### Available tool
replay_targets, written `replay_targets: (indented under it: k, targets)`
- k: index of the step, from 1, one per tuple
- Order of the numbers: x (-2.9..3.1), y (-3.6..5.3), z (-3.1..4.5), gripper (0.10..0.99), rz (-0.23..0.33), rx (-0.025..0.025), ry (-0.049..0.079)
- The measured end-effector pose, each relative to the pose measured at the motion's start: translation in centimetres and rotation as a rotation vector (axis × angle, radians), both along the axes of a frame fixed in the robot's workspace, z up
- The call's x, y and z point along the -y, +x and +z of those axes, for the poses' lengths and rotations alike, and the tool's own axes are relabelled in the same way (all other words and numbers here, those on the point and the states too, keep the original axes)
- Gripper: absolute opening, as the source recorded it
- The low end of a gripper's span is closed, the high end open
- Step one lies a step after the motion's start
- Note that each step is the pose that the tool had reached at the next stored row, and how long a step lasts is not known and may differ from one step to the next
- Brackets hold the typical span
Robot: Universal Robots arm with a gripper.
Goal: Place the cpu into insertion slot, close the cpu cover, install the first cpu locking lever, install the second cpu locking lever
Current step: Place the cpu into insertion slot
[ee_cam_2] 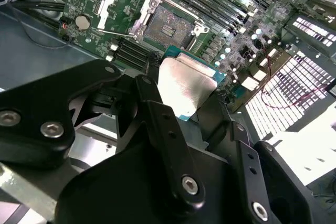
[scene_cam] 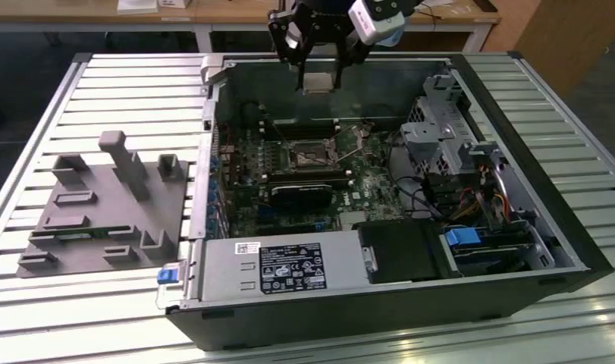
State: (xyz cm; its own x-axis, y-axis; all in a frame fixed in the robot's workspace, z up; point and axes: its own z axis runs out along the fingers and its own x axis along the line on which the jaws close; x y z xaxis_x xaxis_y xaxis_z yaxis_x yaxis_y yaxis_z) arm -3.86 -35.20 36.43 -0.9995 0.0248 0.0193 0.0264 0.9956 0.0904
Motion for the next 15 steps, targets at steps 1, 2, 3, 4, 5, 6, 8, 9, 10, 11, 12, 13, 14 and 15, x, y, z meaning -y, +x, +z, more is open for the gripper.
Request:
replay_targets:
  k: [1,2,3,4,5,6,8,9,10,11,12,13,14,15]
  targets:
    - [0.0,0.0,-0.18,0.537,0.0,0.0,0.0]
    - [0.0,0.0,-0.36,0.537,0.0,0.0,0.0]
    - [0.0,0.0,-0.55,0.537,0.0,0.0,0.0]
    - [0.0,0.0,-0.73,0.537,0.0,0.0,0.0]
    - [0.0,0.0,-0.9,0.537,0.0,-0.0001,0.0]
    - [0.0,0.0,-1.08,0.537,0.0,0.0,0.0]
    - [0.0,0.0,-1.45,0.537,0.0,0.0,0.0]
    - [0.0,0.0,-1.64,0.537,0.0,0.0,0.001]
    - [0.0,0.0,-1.82,0.537,0.0,0.0,0.001]
    - [0.0,0.0,-2.0,0.537,0.0,0.0,0.001]
    - [0.0,0.0,-2.18,0.537,0.0,0.0001,0.002]
    - [0.0,0.0,-2.37,0.537,0.0,0.0,0.002]
    - [0.0,0.0,-2.55,0.537,0.0,0.0,0.002]
    - [0.0,0.0,-2.73,0.537,0.0,0.0,0.002]
